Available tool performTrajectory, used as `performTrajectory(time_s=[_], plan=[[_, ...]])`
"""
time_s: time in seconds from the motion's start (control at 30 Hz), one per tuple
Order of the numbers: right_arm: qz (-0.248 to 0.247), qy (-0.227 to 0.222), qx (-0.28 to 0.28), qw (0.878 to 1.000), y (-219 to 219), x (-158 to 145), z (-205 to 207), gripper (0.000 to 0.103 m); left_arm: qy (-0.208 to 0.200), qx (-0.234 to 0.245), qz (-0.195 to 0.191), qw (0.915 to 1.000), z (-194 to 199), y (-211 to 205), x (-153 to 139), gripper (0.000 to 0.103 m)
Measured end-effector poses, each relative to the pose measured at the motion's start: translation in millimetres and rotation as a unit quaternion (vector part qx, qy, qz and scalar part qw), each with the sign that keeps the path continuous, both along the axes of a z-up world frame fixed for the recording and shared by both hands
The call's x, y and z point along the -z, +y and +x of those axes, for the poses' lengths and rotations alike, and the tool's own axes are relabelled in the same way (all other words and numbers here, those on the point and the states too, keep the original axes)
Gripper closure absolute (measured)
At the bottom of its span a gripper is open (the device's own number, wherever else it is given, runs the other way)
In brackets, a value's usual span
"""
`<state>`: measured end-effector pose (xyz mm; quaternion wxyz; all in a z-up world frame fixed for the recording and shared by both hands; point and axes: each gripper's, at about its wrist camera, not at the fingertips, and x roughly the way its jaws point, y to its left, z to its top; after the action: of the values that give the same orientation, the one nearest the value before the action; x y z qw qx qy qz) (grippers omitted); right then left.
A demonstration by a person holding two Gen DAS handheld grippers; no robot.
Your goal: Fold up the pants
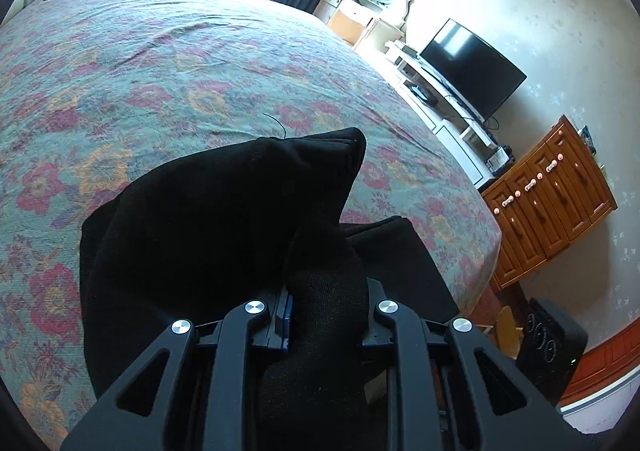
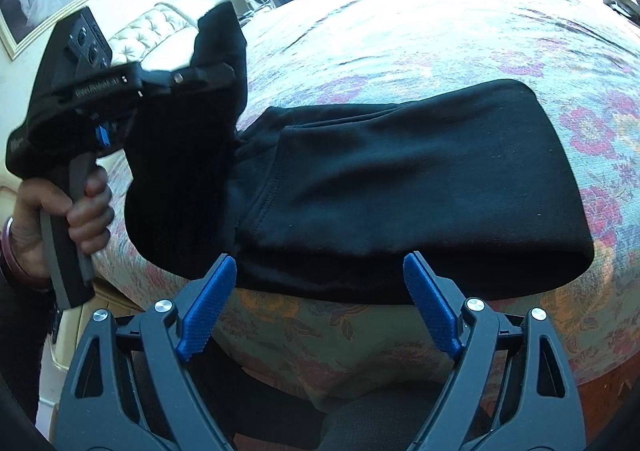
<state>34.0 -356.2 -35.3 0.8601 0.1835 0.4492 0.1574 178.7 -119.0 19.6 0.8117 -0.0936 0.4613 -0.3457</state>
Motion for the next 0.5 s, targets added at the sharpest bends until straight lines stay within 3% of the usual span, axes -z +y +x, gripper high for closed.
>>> performTrajectory(time_s=[0.2, 0.3, 0.37, 0.5], plan=[[0.060, 0.012, 0.047, 0.997, -34.1, 5.3, 4.8, 0.017, 0.012, 0.014, 0.053, 0.9984, -2.8, -31.7, 42.3, 0.082], [0.083, 0.017, 0.056, 0.995, -41.8, 9.1, 6.6, 0.017, 0.007, 0.017, 0.072, 0.9972, -7.0, -40.2, 48.9, 0.079], [0.096, 0.016, 0.061, 0.993, -44.9, 9.0, 6.9, 0.017, 0.000, 0.016, 0.070, 0.9975, -9.4, -42.7, 46.1, 0.074], [0.102, 0.003, 0.073, 0.992, -52.0, 1.5, 3.8, 0.017, 0.013, 0.029, 0.011, 0.9994, -13.3, -48.2, 33.2, 0.069]])
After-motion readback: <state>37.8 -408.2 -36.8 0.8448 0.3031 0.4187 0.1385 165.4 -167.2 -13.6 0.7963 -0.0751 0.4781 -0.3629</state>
